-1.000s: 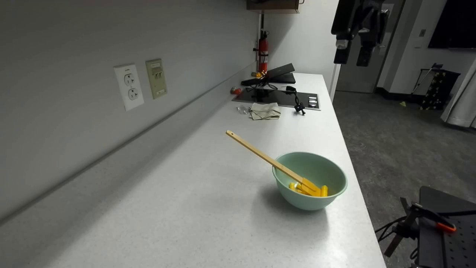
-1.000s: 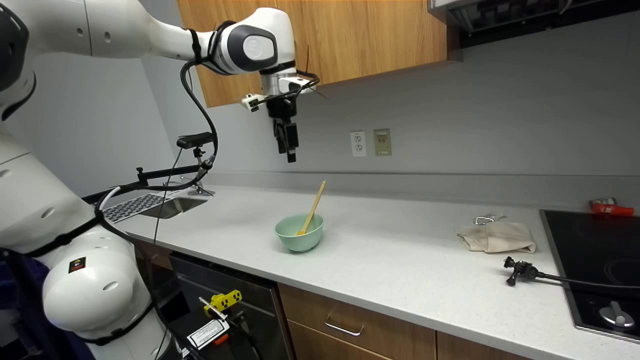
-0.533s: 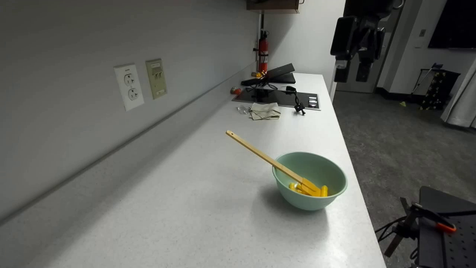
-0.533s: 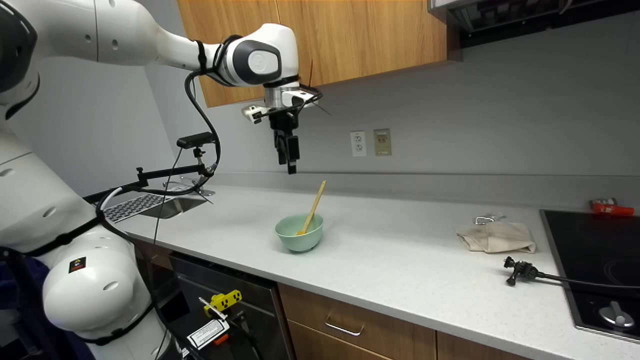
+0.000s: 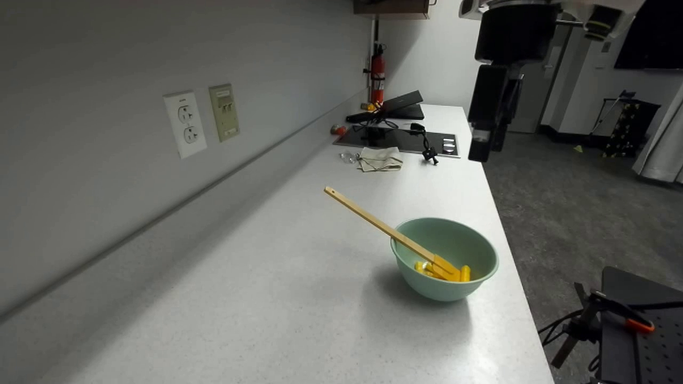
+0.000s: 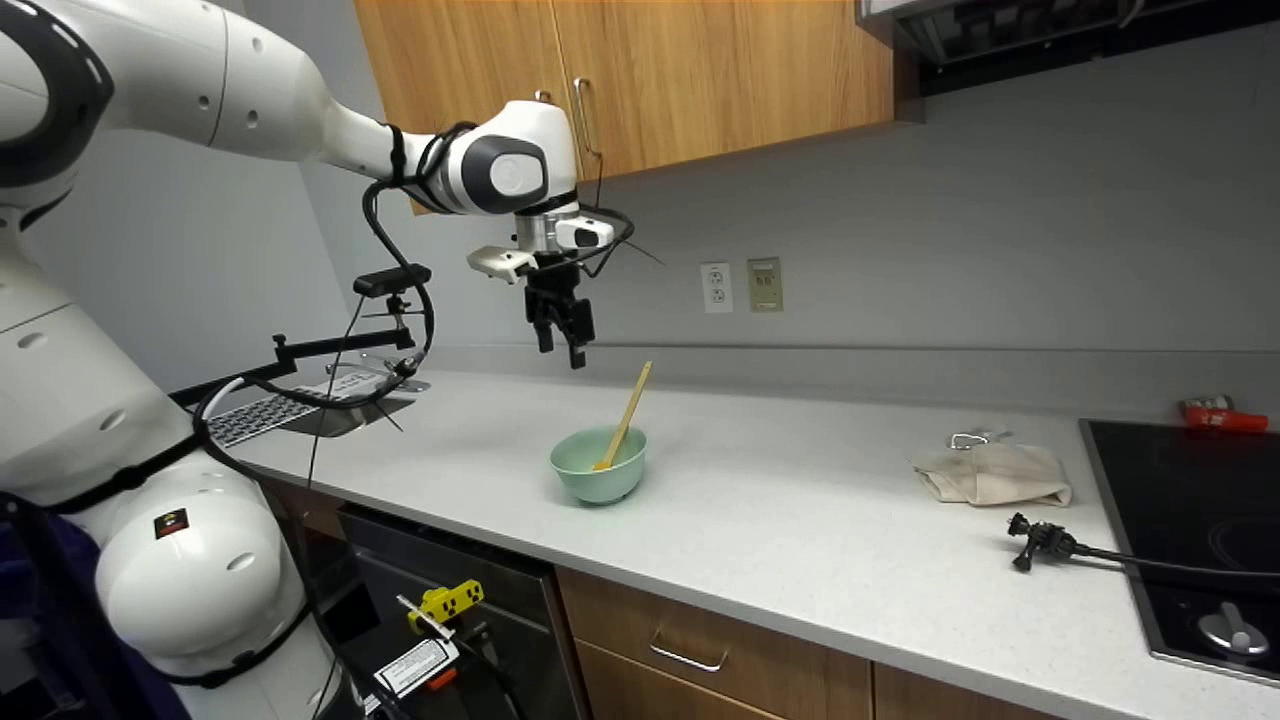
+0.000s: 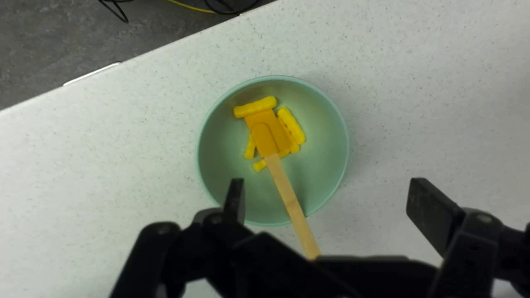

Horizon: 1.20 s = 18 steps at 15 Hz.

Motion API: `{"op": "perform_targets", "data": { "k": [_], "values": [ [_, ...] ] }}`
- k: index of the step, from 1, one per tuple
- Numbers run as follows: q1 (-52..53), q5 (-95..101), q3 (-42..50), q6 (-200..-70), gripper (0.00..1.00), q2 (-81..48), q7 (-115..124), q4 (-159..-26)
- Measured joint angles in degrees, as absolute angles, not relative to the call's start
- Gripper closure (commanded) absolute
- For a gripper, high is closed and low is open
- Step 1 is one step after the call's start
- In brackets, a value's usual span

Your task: Use the wooden spatula to stir the contents in the blue bowl

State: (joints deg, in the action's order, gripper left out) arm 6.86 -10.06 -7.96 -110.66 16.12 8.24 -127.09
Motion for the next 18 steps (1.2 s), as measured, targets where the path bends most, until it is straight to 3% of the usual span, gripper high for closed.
{"op": "perform_targets", "data": {
  "k": [13,18],
  "values": [
    [8.99,-9.93,-9.1,-112.85,0.0,15.28,3.68,-127.89],
    [8.34,-9.91,-7.87,-120.22,0.0,12.17,3.41,-128.1]
  ]
}}
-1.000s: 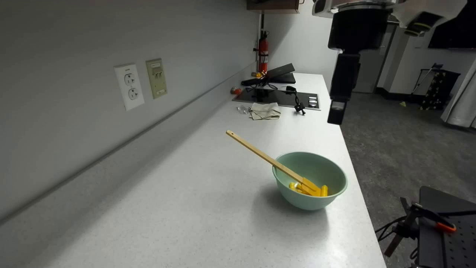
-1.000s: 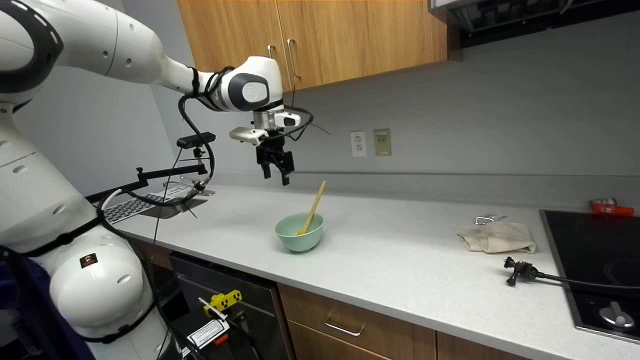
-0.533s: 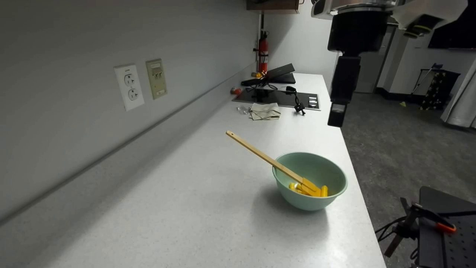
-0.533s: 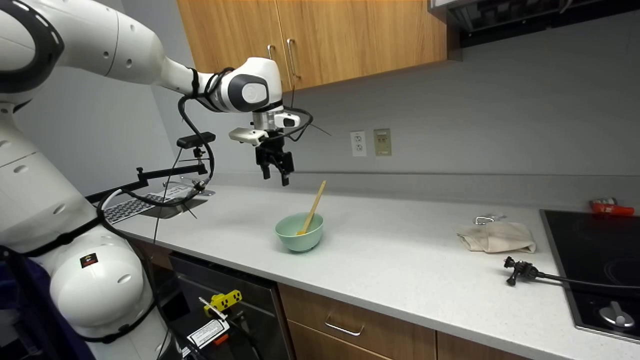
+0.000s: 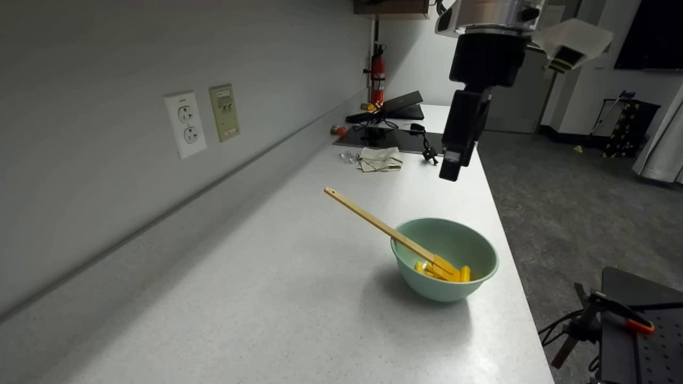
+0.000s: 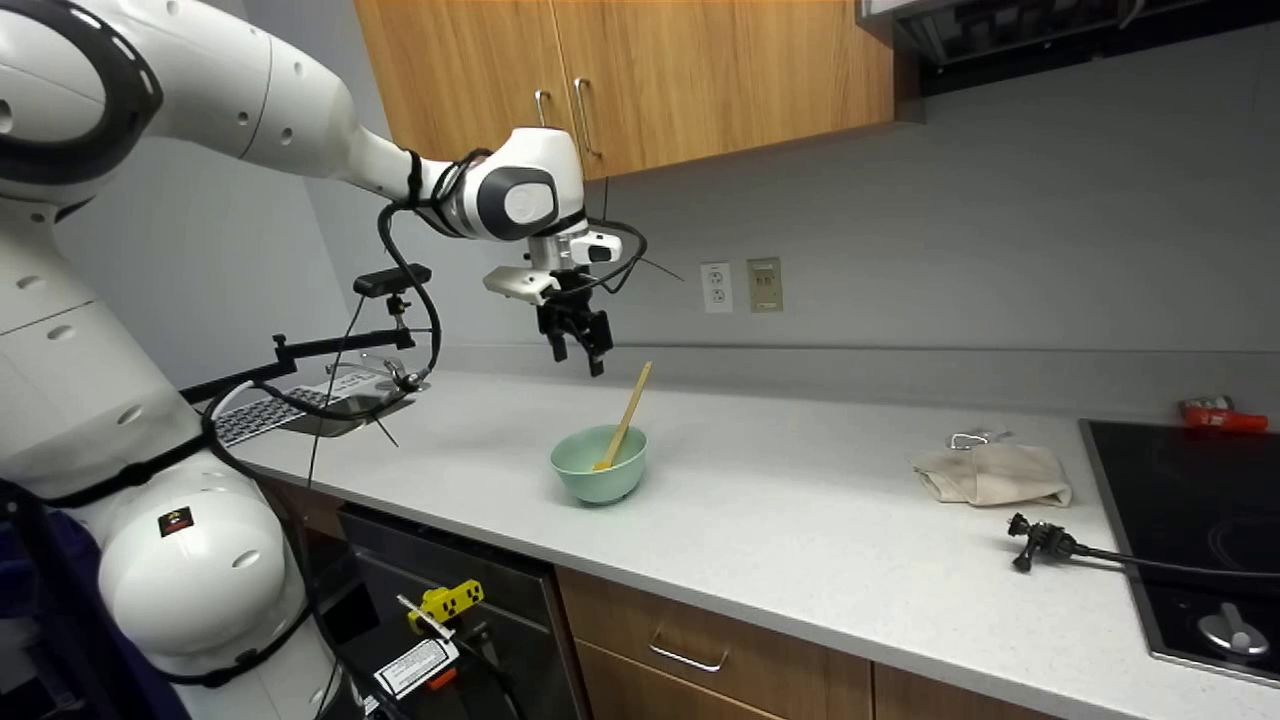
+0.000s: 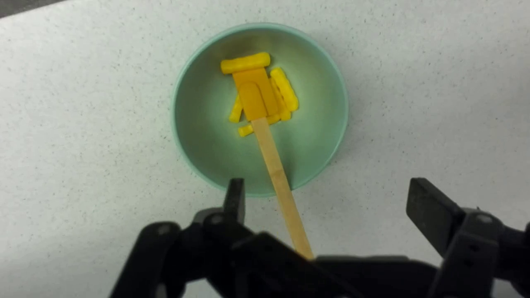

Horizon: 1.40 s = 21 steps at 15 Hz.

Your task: Use the wooden spatula to stir the contents in the blue bowl

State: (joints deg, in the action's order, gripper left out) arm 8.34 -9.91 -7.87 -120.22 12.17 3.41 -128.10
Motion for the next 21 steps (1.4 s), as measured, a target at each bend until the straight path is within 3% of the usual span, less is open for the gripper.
{"op": "perform_targets", "data": {
  "k": [12,21],
  "values": [
    [9.44,-9.07,-8.61,-128.49,0.0,7.98,-0.61,-127.44],
    [9.44,0.96,-8.94,-146.91,0.0,-0.66,-0.69,-127.56]
  ]
}}
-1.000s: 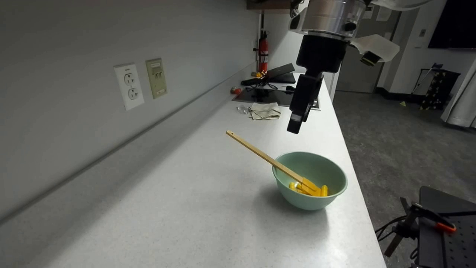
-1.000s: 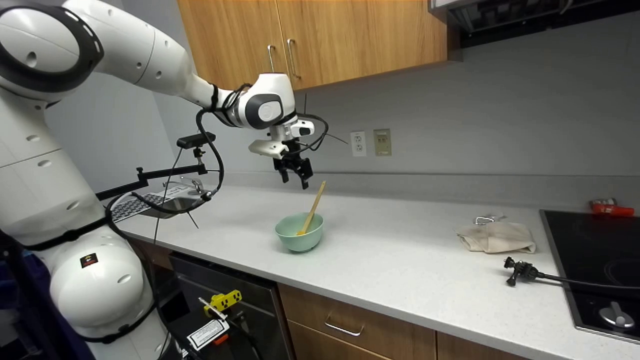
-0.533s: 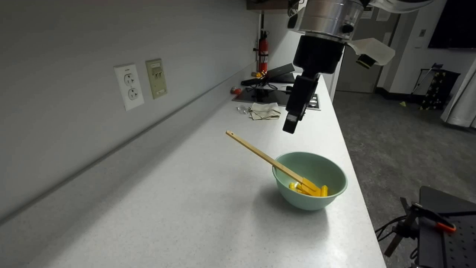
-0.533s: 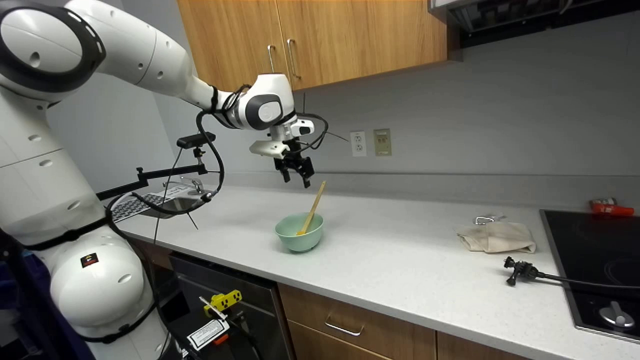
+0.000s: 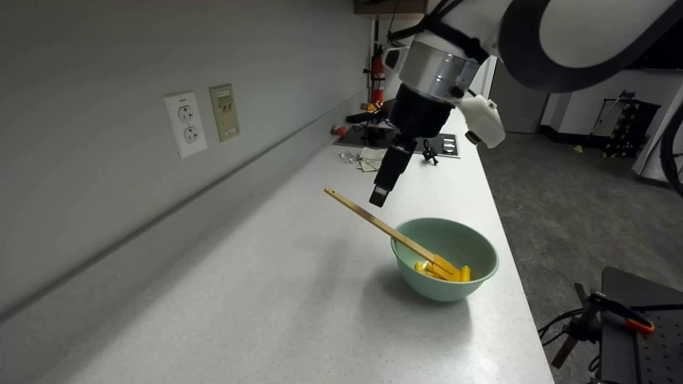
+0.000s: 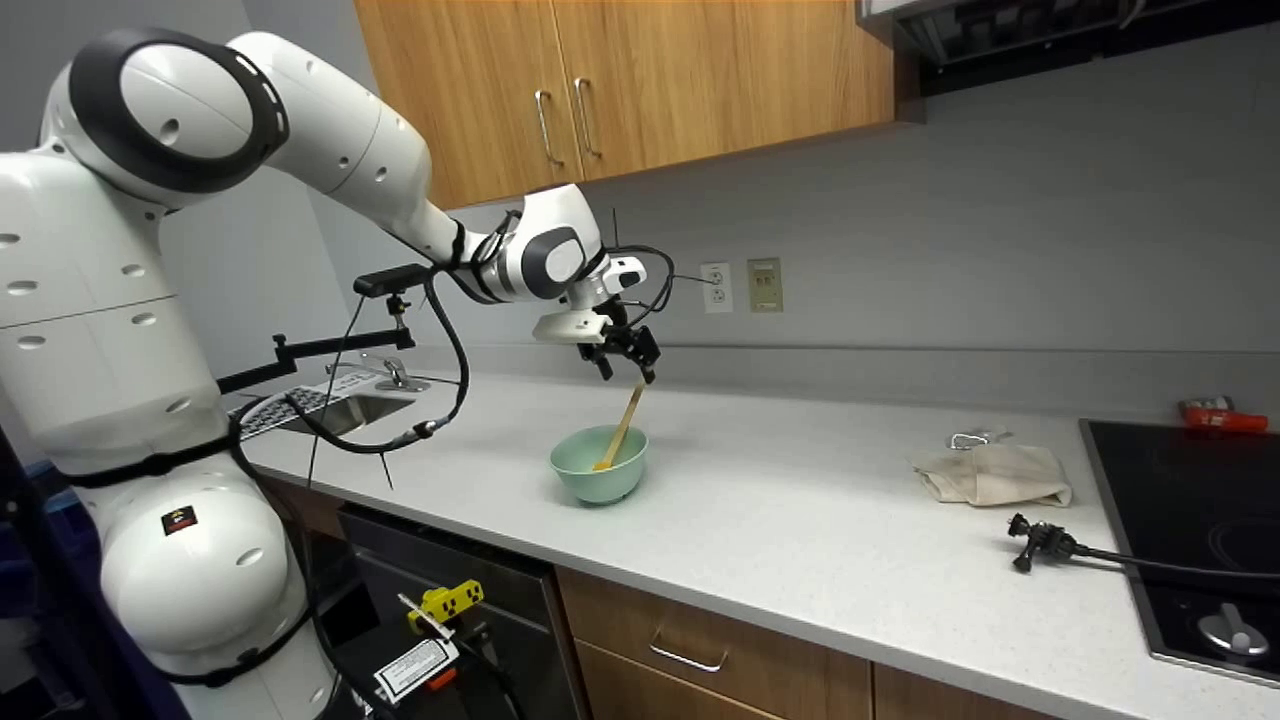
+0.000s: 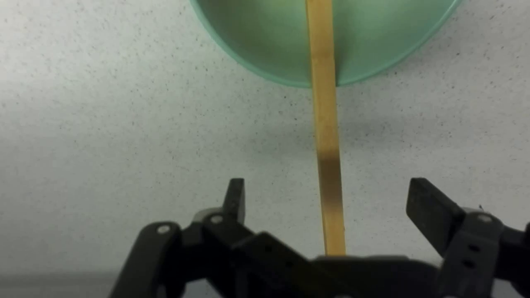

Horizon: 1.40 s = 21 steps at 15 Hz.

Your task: Use the wooden spatula to stir the contents in the blue bowl

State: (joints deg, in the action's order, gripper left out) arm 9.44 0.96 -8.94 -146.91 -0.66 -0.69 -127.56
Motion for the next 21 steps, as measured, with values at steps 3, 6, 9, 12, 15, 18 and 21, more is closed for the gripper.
{"op": "perform_targets", "data": {
  "k": [3,6,9,12,15,18,21],
  "values": [
    [9.46,0.98,-9.0,-147.45,0.0,-1.43,-0.67,-127.56],
    [9.44,0.98,-8.99,-147.44,0.0,-1.32,-0.67,-127.56],
    [9.39,0.98,-8.89,-147.44,0.0,-1.47,-0.65,-127.71],
    [9.43,1.04,-8.97,-147.52,0.0,-1.87,-0.65,-127.86],
    [9.73,1.07,-9.62,-148.57,0.0,-2.74,-0.64,-127.87],
    [10.4,3.01,-10.18,-151.32,0.0,-3.89,-0.44,-127.88],
    [10.81,7.64,-10.18,-155.4,0.0,-5.26,0.95,-127.88]
  ]
}}
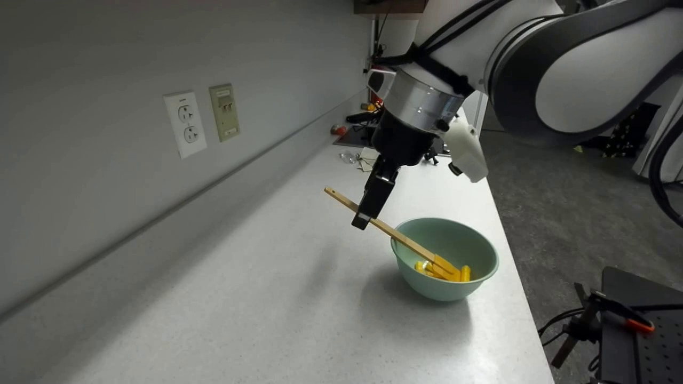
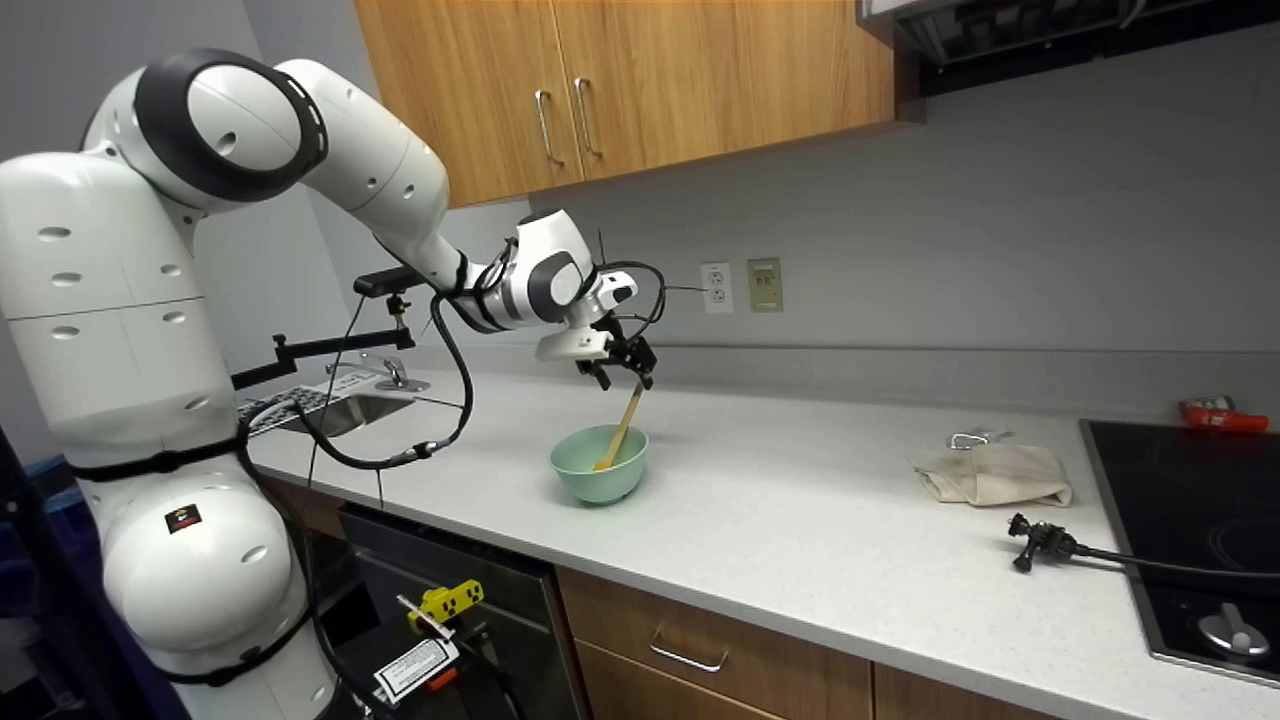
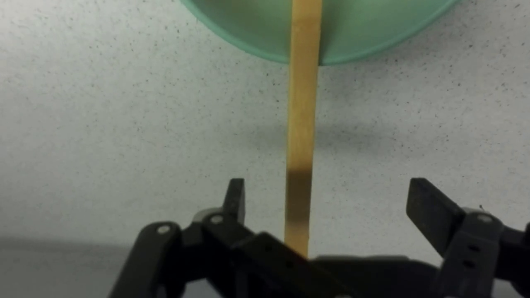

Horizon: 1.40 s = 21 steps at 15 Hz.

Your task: Use the wooden spatula to stir the contents in the blue bowl

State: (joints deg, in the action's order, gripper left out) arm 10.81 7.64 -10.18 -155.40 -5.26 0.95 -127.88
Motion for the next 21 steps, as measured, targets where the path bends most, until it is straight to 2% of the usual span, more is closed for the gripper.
{"op": "perform_targets", "data": {
  "k": [6,7,8,10,14,15,16,18,19,20,21],
  "values": [
    [11.04,12.89,-10.01,-159.06,0.0,-7.27,2.2,-127.23],
    [11.06,12.9,-10.01,-159.06,0.05,-7.43,2.2,-126.99],
    [11.08,12.9,-10.01,-159.06,0.23,-7.53,2.2,-126.78],
    [11.1,12.9,-10.01,-159.06,0.32,-7.66,2.19,-126.22],
    [11.09,12.49,-9.98,-159.06,0.64,-7.68,2.19,-125.66],
    [11.08,12.29,-9.95,-159.06,0.7,-7.74,2.19,-125.67],
    [11.06,12.03,-9.92,-159.06,0.7,-7.84,2.18,-125.68],
    [10.97,11.59,-9.84,-159.06,0.95,-8.21,2.18,-125.68],
    [10.93,11.28,-9.8,-159.06,1.0,-8.43,2.18,-125.68],
    [10.89,10.9,-9.76,-159.06,1.0,-8.59,2.18,-125.68],
    [10.87,10.58,-9.75,-159.06,0.96,-8.68,2.18,-125.68]
  ]
}}
